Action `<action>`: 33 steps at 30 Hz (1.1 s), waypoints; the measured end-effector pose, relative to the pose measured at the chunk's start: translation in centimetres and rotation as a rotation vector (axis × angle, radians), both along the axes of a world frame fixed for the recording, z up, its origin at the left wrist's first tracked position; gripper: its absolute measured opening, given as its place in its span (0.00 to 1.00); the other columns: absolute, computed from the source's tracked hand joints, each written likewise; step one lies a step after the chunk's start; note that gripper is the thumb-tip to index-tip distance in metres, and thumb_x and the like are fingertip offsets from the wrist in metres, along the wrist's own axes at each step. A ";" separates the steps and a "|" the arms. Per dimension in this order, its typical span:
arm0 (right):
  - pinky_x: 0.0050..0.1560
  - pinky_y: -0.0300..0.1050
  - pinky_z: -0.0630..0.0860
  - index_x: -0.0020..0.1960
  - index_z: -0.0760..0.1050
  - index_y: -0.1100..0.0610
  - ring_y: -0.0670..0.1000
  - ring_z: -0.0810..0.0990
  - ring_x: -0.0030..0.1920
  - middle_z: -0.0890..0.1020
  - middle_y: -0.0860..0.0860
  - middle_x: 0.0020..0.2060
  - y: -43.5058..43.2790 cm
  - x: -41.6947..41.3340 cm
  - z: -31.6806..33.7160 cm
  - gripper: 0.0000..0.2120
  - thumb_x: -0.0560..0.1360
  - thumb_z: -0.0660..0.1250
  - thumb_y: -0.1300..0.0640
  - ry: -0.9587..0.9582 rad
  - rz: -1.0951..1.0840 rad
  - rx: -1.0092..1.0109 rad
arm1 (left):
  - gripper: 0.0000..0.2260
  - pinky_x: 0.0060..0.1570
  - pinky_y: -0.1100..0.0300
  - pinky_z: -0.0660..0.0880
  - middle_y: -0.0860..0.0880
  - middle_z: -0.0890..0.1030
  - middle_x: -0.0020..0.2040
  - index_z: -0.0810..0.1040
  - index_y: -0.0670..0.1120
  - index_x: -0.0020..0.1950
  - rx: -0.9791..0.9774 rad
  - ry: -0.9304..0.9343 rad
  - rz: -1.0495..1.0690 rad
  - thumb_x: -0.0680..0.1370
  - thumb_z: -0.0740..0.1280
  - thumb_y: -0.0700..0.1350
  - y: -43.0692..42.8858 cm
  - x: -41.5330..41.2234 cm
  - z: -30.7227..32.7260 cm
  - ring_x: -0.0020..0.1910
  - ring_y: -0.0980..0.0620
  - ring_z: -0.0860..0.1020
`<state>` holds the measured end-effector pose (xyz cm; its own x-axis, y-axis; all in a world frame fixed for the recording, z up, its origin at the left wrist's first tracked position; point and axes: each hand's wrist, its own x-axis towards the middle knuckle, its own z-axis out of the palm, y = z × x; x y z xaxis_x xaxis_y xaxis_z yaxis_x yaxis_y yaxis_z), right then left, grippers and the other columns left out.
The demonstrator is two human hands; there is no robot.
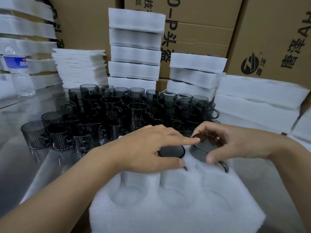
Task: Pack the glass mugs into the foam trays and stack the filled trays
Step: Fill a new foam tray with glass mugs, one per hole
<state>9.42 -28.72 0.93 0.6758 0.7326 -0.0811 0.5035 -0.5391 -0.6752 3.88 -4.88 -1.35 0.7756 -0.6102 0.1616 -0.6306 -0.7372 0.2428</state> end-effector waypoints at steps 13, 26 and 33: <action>0.33 0.39 0.70 0.34 0.72 0.53 0.45 0.72 0.28 0.74 0.44 0.25 -1.0 1.1 -0.4 0.28 0.61 0.59 0.27 0.041 -0.310 -0.085 | 0.22 0.67 0.58 0.64 0.66 0.71 0.67 0.64 0.70 0.68 -0.113 0.009 0.015 0.74 0.59 0.61 0.2 -0.1 0.0 0.66 0.65 0.67; 0.28 0.38 0.66 0.31 0.62 0.52 0.49 0.67 0.27 0.67 0.47 0.25 -1.4 1.7 -1.2 0.29 0.58 0.63 0.26 0.121 -0.307 -0.215 | 0.19 0.69 0.56 0.59 0.65 0.68 0.68 0.70 0.67 0.67 -0.053 0.028 0.003 0.75 0.61 0.63 0.3 0.2 -0.2 0.66 0.66 0.62; 0.30 0.41 0.61 0.34 0.60 0.52 0.48 0.62 0.27 0.62 0.47 0.25 -1.1 1.7 -1.2 0.28 0.58 0.65 0.29 0.131 -0.286 -0.218 | 0.19 0.70 0.56 0.55 0.65 0.65 0.70 0.70 0.68 0.66 -0.021 0.057 0.007 0.75 0.61 0.64 0.2 0.1 -0.1 0.68 0.66 0.59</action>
